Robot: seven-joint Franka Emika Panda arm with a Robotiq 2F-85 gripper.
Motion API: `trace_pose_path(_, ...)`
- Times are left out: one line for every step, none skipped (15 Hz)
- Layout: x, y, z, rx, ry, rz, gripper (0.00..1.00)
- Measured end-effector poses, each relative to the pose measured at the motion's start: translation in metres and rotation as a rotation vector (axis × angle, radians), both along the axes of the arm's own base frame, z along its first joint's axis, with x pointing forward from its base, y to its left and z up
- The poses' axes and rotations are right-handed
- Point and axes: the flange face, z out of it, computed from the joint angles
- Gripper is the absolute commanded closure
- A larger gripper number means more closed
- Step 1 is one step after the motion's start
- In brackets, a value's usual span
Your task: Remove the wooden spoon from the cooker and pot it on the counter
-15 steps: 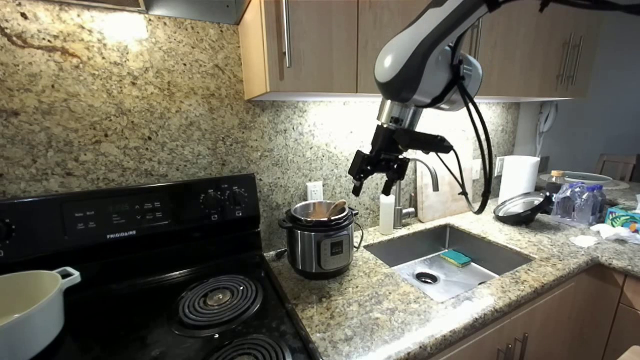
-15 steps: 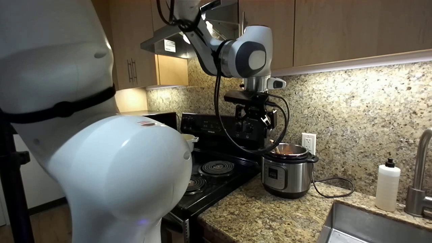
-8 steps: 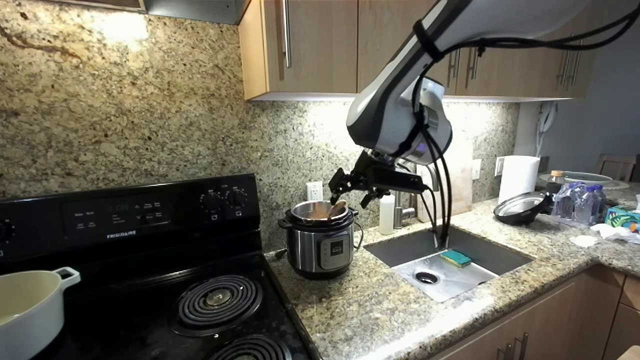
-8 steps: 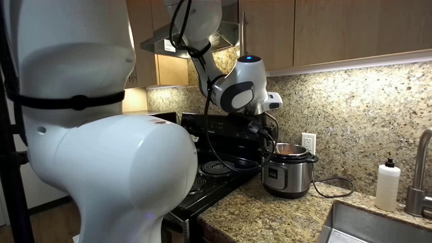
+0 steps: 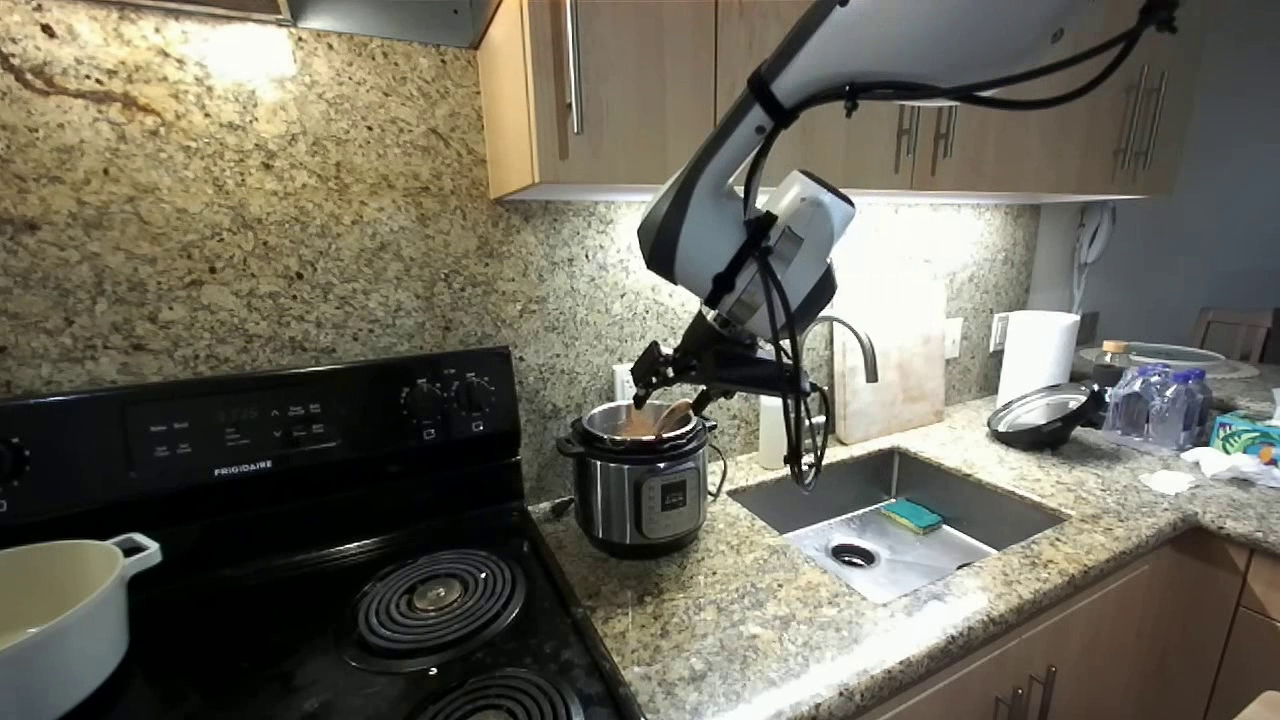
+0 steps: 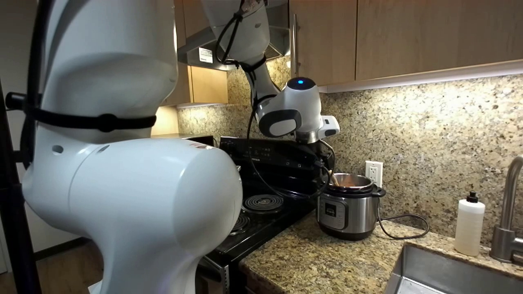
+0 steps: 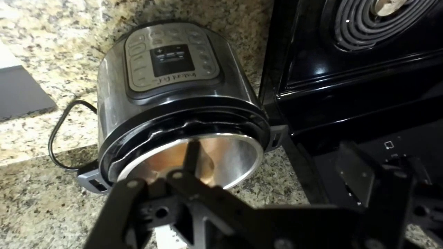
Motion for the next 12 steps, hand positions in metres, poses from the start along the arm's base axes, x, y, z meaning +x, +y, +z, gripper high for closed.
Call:
trace_pose_path(0.002,-0.008,-0.005,-0.014,0.004,0.0,0.0)
trace_pose_path(0.003,-0.015,-0.01,-0.029,0.011,0.005,0.0)
trace_pose_path(0.003,-0.021,-0.015,-0.044,0.016,0.012,0.0)
trace_pose_path(0.004,-0.026,-0.019,-0.06,0.019,0.02,0.0)
trace_pose_path(0.005,-0.029,-0.022,-0.07,0.02,0.028,0.0)
trace_pose_path(0.007,-0.031,-0.024,-0.078,0.018,0.035,0.0)
trace_pose_path(0.009,-0.032,-0.025,-0.085,0.013,0.043,0.0)
trace_pose_path(0.011,-0.033,-0.026,-0.087,0.008,0.047,0.0)
trace_pose_path(0.015,-0.034,-0.026,-0.09,0.0,0.05,0.0)
trace_pose_path(0.018,-0.036,-0.026,-0.09,-0.008,0.05,0.0)
trace_pose_path(0.022,-0.038,-0.026,-0.09,-0.017,0.05,0.0)
trace_pose_path(0.025,-0.04,-0.026,-0.09,-0.026,0.05,0.0)
